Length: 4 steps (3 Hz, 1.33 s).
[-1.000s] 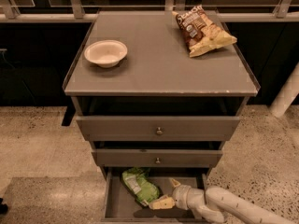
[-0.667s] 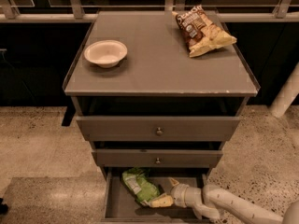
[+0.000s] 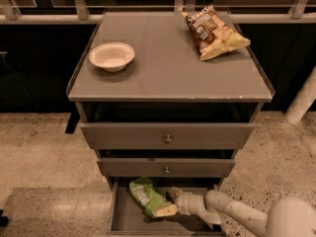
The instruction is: Pick green rice chip bag from bottom drawer and place on counter
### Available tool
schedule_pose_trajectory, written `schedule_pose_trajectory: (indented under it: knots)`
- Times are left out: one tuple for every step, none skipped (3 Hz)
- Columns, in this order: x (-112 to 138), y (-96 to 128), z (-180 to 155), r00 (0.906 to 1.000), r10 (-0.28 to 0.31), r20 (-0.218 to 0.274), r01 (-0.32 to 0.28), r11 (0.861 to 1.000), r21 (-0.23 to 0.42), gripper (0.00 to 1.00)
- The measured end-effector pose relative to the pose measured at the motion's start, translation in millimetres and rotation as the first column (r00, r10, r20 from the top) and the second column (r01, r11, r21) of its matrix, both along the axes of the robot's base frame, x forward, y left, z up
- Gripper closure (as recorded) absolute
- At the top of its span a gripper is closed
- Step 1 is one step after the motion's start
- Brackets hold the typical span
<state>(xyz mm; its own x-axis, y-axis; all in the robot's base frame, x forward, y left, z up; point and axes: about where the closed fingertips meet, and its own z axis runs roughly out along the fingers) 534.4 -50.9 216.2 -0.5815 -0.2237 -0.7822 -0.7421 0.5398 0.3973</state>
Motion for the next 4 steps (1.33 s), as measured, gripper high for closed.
schedule_pose_trajectory:
  knots:
    - [13,15,-21,0.9995,0.031,-0.011,-0.031,0.999,0.007,0.0]
    - [16,36,-33,0.9981,0.059,-0.018,-0.058,0.998,0.038,0.0]
    - [11,55,-42,0.9968,0.074,-0.031,-0.071,0.995,0.068,0.0]
    - [10,55,-43,0.9968,0.074,-0.031,-0.071,0.995,0.068,0.19]
